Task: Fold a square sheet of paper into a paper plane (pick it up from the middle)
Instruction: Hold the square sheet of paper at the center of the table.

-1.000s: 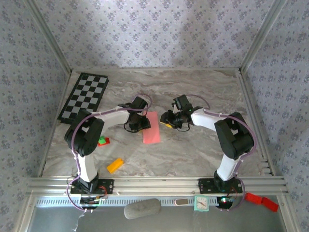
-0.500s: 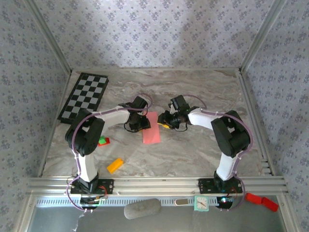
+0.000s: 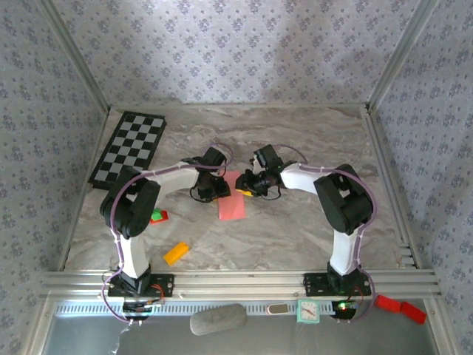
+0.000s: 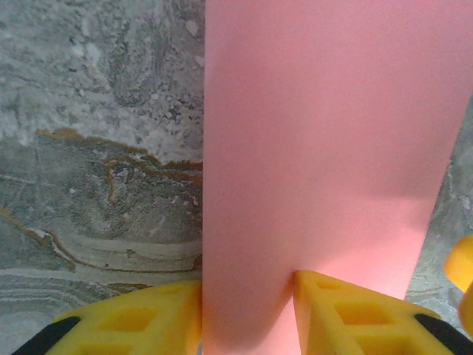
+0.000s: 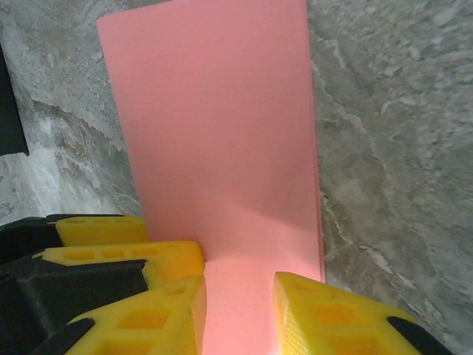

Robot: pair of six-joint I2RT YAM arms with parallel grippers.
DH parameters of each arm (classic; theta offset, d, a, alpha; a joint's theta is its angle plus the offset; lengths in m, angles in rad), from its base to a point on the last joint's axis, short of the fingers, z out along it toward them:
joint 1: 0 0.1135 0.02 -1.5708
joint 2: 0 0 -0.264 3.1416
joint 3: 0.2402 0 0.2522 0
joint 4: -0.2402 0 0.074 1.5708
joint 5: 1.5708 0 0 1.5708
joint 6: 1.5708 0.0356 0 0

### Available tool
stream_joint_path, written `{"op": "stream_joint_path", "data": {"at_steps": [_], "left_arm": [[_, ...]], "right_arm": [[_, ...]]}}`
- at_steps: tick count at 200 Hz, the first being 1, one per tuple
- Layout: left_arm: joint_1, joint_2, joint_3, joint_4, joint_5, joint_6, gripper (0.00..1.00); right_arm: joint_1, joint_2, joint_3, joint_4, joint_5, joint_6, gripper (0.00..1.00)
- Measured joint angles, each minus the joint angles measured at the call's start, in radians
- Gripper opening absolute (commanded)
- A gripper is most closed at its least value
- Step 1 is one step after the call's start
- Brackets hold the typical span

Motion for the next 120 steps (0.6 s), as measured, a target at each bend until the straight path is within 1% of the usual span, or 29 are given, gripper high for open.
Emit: {"op": "stream_joint_path", "data": {"at_steps": [35,78,100,120], "left_arm": [[0.0,0.0,0.0,0.0,0.0,-0.003,0.39],[0.0,0.0,0.0,0.0,0.0,-0.003,0.39],[0.0,0.0,0.0,0.0,0.0,-0.003,0.39],[0.0,-0.002,0.0,0.0,0.0,-0.003,0.39]], "right_arm": [[0.003,0.033,0.024,-0.001,-0.01,-0.004,0.25],[0.006,0.057,0.032,-0.02,-0.009,-0.018,0.24],[0.01,0.062,0.034,-0.039,-0.001,-0.03,0.21],[0.01,0.068,0.041,-0.056,0.009,-0.042,0.2]]}}
